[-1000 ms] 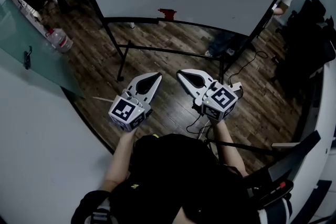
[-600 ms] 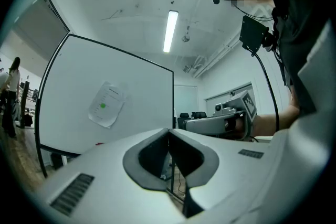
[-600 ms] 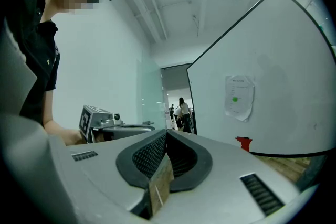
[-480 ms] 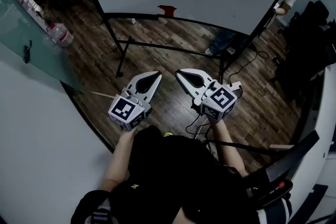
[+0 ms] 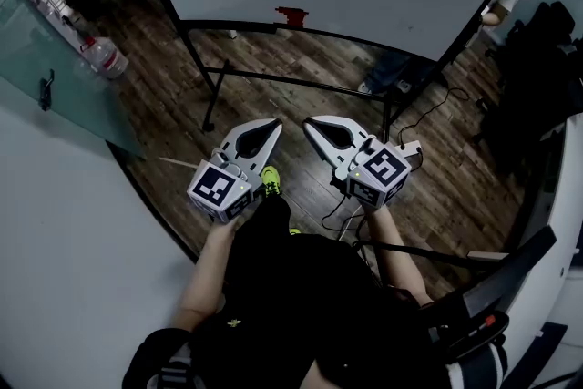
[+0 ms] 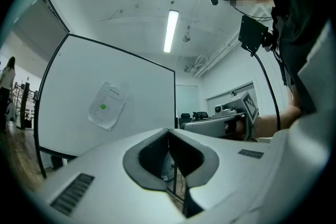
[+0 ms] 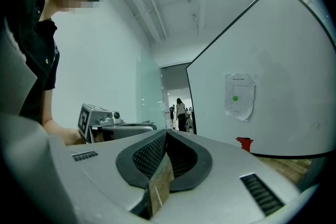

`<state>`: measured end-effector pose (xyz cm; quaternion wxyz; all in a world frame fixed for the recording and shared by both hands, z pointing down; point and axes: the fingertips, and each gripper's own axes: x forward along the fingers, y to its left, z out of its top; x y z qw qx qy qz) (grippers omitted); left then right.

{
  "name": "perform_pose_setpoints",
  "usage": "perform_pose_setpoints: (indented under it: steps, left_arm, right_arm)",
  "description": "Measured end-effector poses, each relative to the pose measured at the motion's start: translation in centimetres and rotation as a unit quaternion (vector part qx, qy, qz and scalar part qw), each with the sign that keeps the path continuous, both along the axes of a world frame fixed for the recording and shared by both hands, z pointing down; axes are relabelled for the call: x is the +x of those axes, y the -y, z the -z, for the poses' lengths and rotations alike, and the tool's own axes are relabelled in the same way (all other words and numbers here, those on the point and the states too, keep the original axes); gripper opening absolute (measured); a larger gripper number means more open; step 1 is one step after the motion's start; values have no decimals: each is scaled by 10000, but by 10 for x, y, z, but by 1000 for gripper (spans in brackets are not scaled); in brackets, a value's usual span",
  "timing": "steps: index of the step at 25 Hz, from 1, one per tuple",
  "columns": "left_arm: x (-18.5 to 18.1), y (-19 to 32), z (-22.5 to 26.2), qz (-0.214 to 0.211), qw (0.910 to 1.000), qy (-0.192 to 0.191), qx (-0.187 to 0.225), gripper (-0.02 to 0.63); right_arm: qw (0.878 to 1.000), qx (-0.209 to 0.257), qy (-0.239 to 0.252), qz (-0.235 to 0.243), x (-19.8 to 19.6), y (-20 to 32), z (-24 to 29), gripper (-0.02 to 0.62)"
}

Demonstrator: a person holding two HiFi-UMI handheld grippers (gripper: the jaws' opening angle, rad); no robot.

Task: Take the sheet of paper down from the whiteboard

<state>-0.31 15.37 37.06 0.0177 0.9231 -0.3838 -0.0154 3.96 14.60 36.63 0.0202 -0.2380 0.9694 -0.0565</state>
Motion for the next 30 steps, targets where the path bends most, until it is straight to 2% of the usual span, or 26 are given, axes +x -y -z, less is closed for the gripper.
perform_pose_setpoints:
  steps: [13,30]
  left_arm:
    - [-11,56,-5,-138,9999,-19,4,20]
    - [-34,158,0,-395,9992,14,25,20]
  right_arm:
    - [9999,44,-26,-143,-12,51,-2,-6]
    - [9989,-44,-81,-467,-40,155,0,-6]
